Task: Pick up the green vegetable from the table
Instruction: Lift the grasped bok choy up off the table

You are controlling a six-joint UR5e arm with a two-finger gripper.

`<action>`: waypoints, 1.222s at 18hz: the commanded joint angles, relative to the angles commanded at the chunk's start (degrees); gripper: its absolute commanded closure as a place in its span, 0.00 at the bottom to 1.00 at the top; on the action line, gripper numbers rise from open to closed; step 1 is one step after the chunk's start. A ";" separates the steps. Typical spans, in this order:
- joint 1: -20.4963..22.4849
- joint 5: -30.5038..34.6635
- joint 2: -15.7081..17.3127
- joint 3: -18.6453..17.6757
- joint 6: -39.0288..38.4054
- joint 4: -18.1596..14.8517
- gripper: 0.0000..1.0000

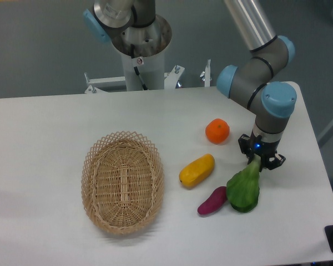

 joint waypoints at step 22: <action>-0.35 -20.30 12.30 3.25 -17.22 -0.26 0.66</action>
